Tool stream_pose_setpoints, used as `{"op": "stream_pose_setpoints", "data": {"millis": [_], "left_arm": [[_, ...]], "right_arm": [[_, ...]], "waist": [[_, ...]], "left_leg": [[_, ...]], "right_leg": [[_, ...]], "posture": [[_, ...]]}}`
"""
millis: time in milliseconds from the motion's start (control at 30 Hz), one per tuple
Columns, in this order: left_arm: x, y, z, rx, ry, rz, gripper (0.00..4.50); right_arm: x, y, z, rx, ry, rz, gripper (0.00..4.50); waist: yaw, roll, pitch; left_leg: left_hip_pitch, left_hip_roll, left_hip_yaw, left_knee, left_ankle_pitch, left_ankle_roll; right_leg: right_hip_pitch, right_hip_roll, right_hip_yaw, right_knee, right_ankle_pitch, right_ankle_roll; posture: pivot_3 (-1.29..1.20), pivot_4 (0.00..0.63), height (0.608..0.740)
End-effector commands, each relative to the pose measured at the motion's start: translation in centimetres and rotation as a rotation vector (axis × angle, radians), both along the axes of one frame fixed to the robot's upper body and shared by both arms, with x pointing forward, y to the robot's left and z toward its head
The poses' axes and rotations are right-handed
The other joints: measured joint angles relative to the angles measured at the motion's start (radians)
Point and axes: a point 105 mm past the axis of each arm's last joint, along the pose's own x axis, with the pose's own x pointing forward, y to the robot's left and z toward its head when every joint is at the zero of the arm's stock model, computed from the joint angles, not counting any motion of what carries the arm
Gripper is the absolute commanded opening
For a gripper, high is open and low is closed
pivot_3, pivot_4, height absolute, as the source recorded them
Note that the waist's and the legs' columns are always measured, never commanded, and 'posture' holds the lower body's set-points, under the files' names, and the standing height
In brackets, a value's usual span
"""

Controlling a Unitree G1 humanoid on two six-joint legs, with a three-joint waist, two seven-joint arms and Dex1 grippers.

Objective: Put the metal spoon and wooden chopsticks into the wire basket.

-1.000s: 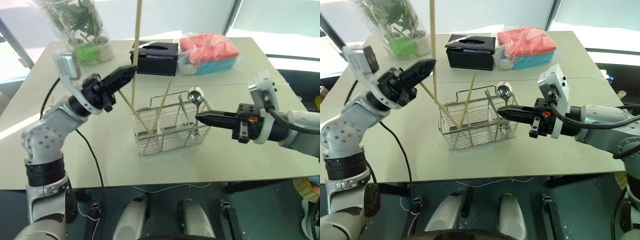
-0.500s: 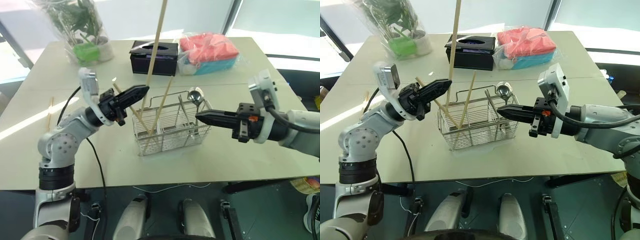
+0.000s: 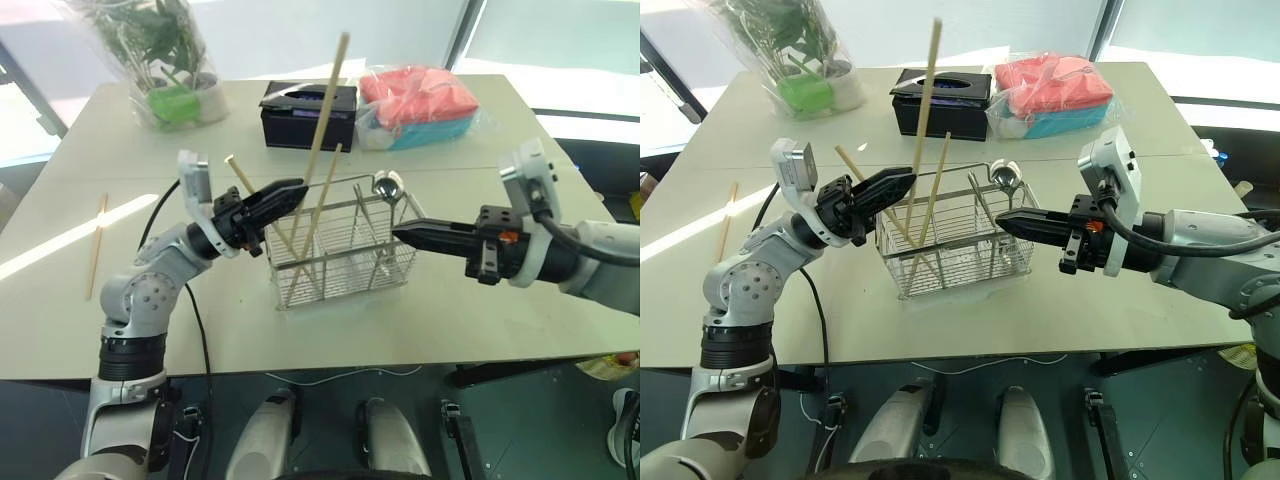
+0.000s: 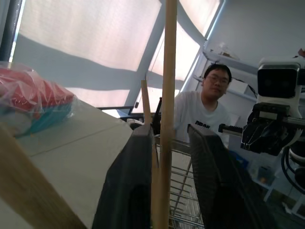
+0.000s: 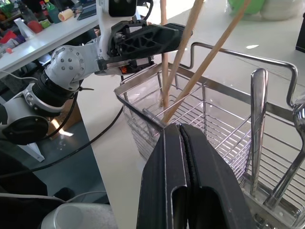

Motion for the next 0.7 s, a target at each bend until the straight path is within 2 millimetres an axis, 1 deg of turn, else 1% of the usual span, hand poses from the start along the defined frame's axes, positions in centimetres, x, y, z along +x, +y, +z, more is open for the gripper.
{"op": "stream_pose_setpoints", "data": {"millis": [33,100,233,433,500,633,667,700], "left_arm": [[-0.7,-0.2,1.1,-0.005,-0.038,-0.029,3.13],[-0.8,0.0,1.7,-0.008,-0.050,-0.025,4.07],[-0.9,0.5,3.2,-0.023,-0.084,-0.015,4.07],[-1.4,1.5,6.0,-0.061,-0.135,-0.016,4.07],[-1.5,1.7,6.4,-0.066,-0.127,-0.020,4.07],[-1.9,1.7,6.0,-0.053,-0.108,-0.035,4.07],[-2.0,1.8,6.2,-0.061,-0.111,-0.029,4.07],[-1.9,2.3,6.8,-0.073,-0.125,-0.007,4.07]], "right_arm": [[-0.4,-0.1,0.9,0.009,-0.042,0.007,0.00],[-0.4,-0.1,0.8,0.009,-0.038,0.007,0.00],[-0.4,-0.1,0.6,0.008,-0.035,0.007,0.00],[-0.4,-0.2,0.5,0.003,-0.031,0.006,0.00],[-0.3,-0.2,0.4,0.003,-0.031,0.007,0.00],[-0.1,-0.2,0.4,0.003,-0.033,0.011,0.00],[-0.1,-0.2,0.4,0.003,-0.034,0.012,0.00],[-0.1,-0.2,0.4,0.002,-0.034,0.013,0.00]], "waist": [[0.000,0.000,0.000],[0.000,0.000,0.000],[0.000,0.000,0.000],[-0.002,0.000,0.000],[-0.001,0.000,0.000],[-0.001,0.000,0.000],[-0.001,0.000,0.000],[-0.001,0.000,0.000]], "left_leg": [[0.000,0.000,0.000,0.000,0.000,0.000],[0.000,0.000,0.000,0.000,0.000,0.000],[0.000,0.000,0.000,0.000,0.000,0.000],[0.000,0.000,0.000,0.000,0.000,0.000],[0.000,0.000,0.000,0.000,0.000,0.000],[0.000,0.000,0.000,0.000,0.000,0.000],[0.000,0.000,0.000,0.000,0.000,0.000],[0.000,0.000,0.000,0.000,0.000,0.000]], "right_leg": [[0.000,0.000,0.000,0.000,0.000,0.000],[0.000,0.000,0.000,0.000,0.000,0.000],[0.000,0.000,0.000,0.000,0.000,0.000],[0.000,0.000,0.000,0.000,0.000,0.000],[0.000,0.000,0.000,0.000,0.000,0.000],[0.000,0.000,0.000,0.000,0.000,0.000],[0.000,0.000,0.000,0.000,0.000,0.000],[0.000,0.000,0.000,0.000,0.000,0.000]], "posture": [[0.00,0.150,0.740],[0.00,0.150,0.740],[0.00,0.150,0.740],[0.00,0.150,0.740],[0.00,0.150,0.740],[0.00,0.150,0.740],[0.00,0.150,0.740],[0.00,0.150,0.740]]}}
